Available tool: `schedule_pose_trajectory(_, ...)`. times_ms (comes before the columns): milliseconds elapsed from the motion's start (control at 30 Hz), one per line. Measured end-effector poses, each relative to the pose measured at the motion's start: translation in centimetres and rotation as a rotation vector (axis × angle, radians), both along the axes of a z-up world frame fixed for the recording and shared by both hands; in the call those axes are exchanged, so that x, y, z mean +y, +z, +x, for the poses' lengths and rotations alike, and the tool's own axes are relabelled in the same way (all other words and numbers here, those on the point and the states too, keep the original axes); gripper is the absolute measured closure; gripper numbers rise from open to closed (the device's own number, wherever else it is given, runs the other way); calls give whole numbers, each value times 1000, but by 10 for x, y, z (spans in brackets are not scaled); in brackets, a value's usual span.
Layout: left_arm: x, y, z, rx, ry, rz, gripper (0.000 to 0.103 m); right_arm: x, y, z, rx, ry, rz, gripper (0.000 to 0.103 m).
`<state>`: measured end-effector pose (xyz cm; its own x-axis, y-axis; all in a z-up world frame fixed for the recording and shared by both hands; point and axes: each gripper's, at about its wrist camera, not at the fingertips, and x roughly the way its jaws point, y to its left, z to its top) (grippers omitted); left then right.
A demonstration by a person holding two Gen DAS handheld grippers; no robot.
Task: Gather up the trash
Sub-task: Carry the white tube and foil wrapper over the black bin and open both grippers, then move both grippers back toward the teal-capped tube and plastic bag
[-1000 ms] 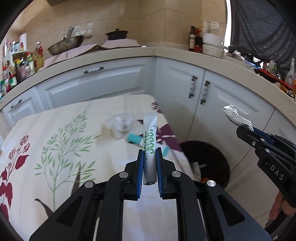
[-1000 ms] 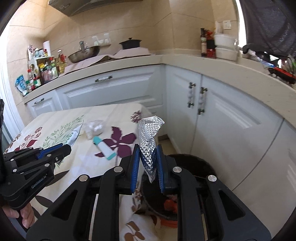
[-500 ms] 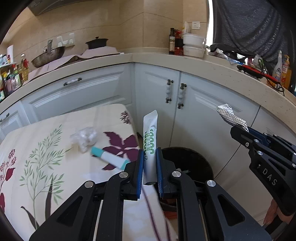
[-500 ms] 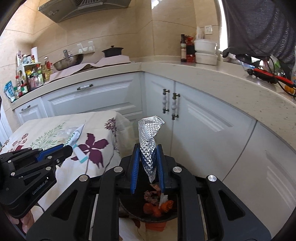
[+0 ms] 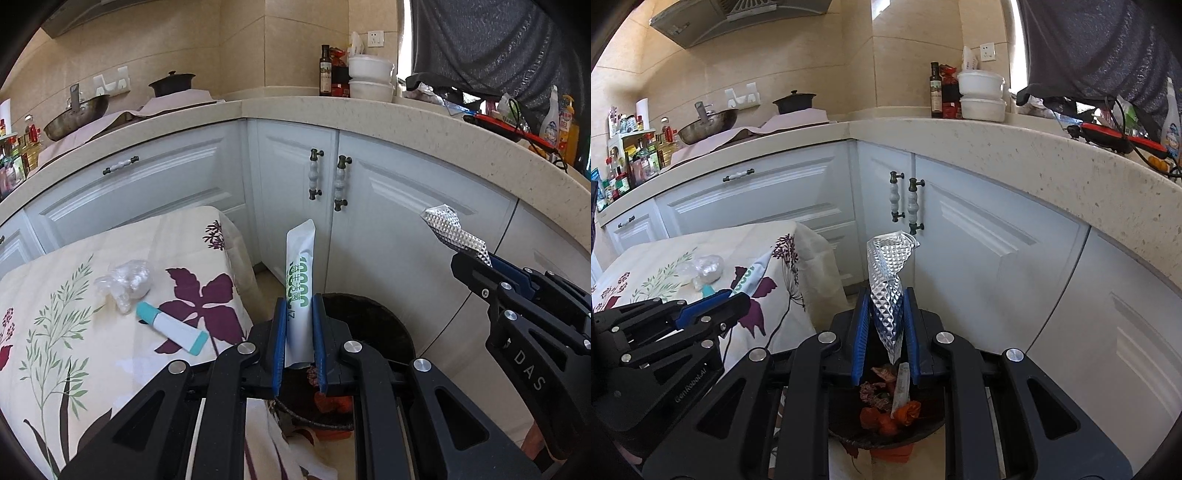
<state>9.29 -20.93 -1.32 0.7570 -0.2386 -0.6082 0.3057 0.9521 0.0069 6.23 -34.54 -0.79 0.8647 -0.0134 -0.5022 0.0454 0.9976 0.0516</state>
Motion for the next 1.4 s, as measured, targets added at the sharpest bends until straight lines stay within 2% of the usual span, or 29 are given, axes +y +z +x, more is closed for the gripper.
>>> schedule_pose_trajectory(500,-16,-16,21,30,4,22,88,-14,-23,23,46,-35,14,85)
schedule_pose_trajectory(600,-18,-19,26,37,10,26,83,-15,-27,28,53,-42,12,85)
schedule_pose_trajectory(633,-18,-21,28,44,13,28,77,-15,-29,30,53,-44,12,82)
schedule_pose_trajectory(667,-18,-22,29,47,16,29,72,-15,-31,32,55,-45,11,77)
schedule_pose_trajectory(700,-18,-23,30,48,23,31,62,-16,-33,33,54,-53,9,63)
schedule_pose_trajectory(733,-18,-23,32,48,27,30,56,-16,-34,34,52,-61,7,60)
schedule_pose_trajectory(1000,-11,-21,38,51,47,23,46,-16,-38,40,68,-68,16,60)
schedule_pose_trajectory(1400,17,-10,37,33,78,1,37,2,-28,43,55,-44,12,56)
